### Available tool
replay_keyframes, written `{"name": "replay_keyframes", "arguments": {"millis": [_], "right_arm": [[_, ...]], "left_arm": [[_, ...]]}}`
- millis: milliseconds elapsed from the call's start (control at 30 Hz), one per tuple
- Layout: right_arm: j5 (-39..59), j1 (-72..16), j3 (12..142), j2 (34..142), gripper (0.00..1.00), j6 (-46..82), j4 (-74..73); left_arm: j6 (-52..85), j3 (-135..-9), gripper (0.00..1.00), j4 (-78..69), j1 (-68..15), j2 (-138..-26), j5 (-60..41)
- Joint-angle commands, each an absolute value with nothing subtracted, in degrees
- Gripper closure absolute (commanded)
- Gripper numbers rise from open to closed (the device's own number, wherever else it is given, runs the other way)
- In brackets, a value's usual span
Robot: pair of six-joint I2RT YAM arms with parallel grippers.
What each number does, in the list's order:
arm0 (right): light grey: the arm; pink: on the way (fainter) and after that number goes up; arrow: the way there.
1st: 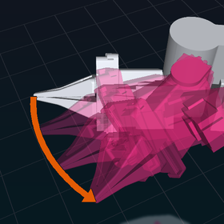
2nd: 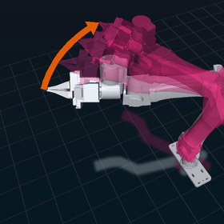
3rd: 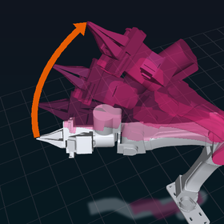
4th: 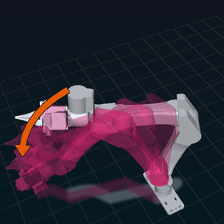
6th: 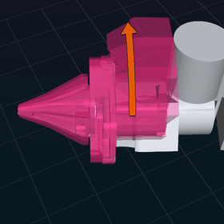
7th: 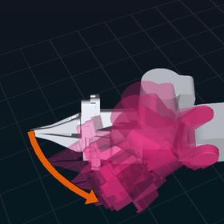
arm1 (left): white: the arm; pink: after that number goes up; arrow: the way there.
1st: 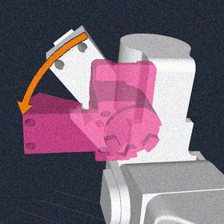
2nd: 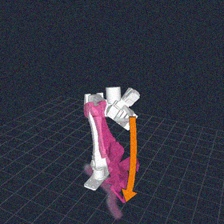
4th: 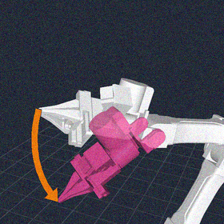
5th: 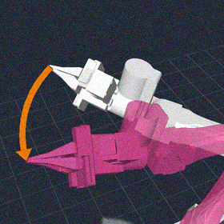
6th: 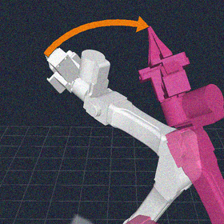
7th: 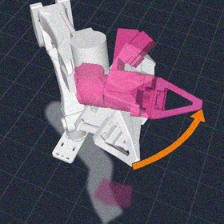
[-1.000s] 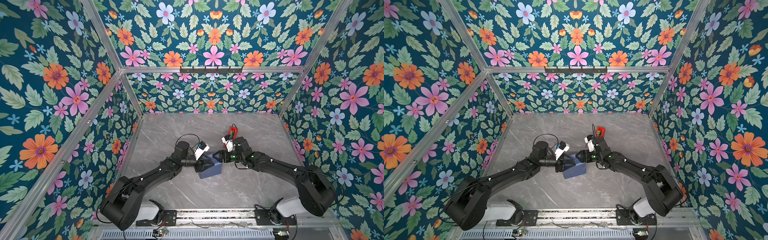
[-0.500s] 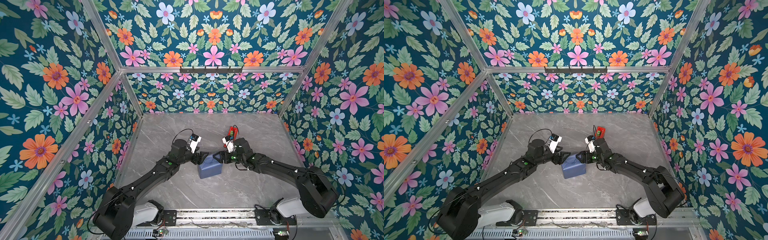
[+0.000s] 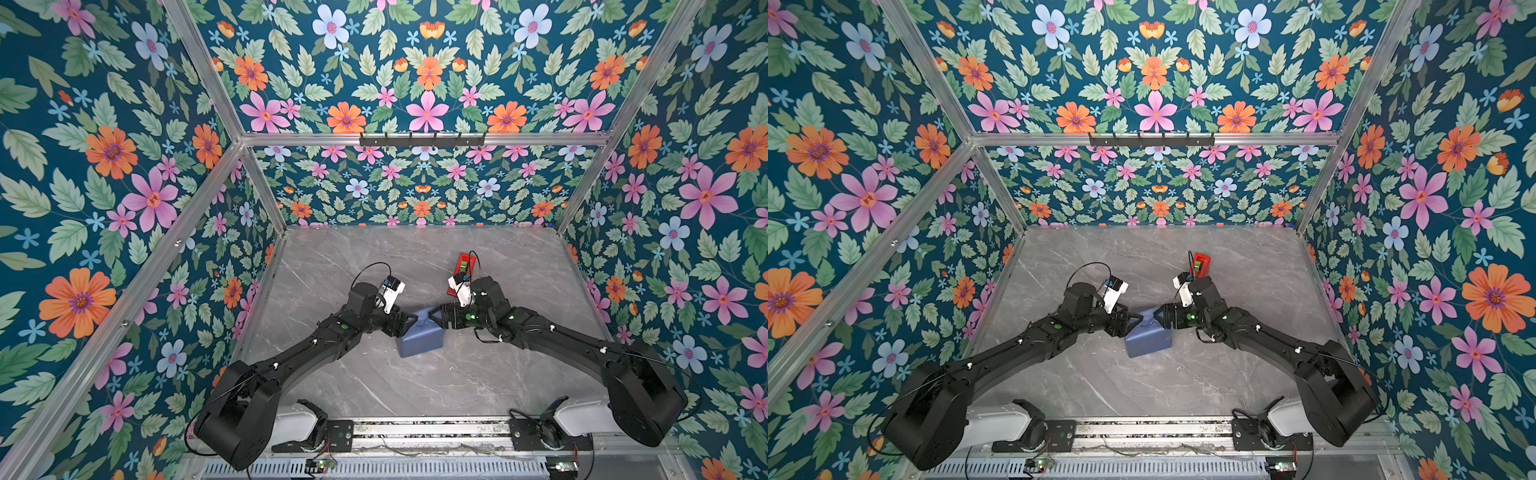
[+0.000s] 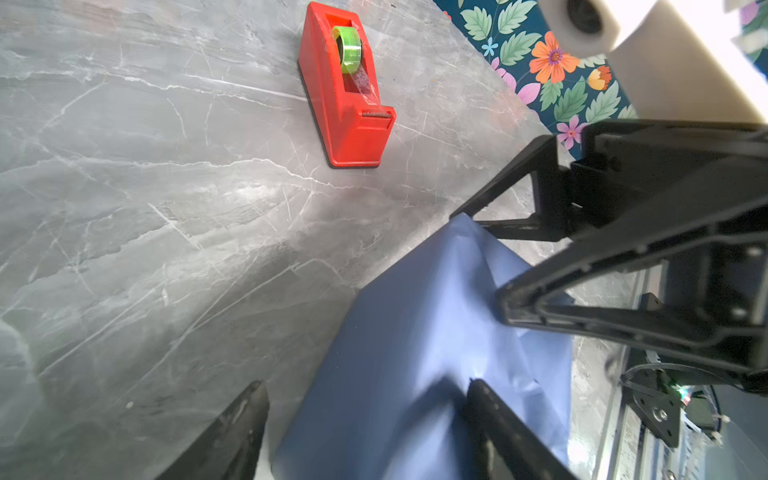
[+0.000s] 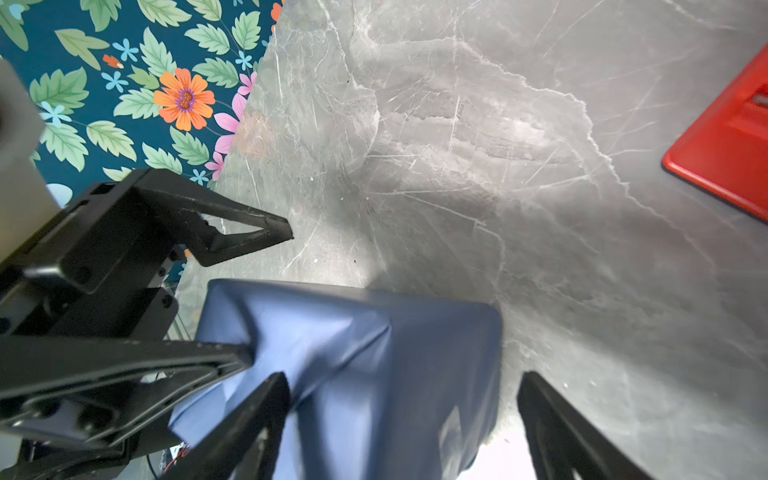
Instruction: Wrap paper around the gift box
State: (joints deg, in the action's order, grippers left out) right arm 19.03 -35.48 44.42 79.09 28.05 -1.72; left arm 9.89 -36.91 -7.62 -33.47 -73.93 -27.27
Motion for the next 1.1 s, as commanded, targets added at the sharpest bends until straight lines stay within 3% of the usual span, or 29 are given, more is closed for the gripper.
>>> {"name": "replay_keyframes", "arguments": {"millis": [0,233,1067], "right_arm": [[16.7,-36.4,44.9,78.3,0.08,28.3,-0.3],[14.0,-39.2,47.8,79.3,0.03,26.8,2.8],[15.4,-41.7,43.9,78.4,0.04,26.1,3.4]], "left_arm": [[8.9,-36.6,0.24,-6.2,-33.5,-74.3,-28.2],[8.8,-36.6,0.24,-6.2,-33.5,-74.3,-28.3],[9.1,-35.8,0.24,-6.6,-33.5,-74.2,-27.1]]}}
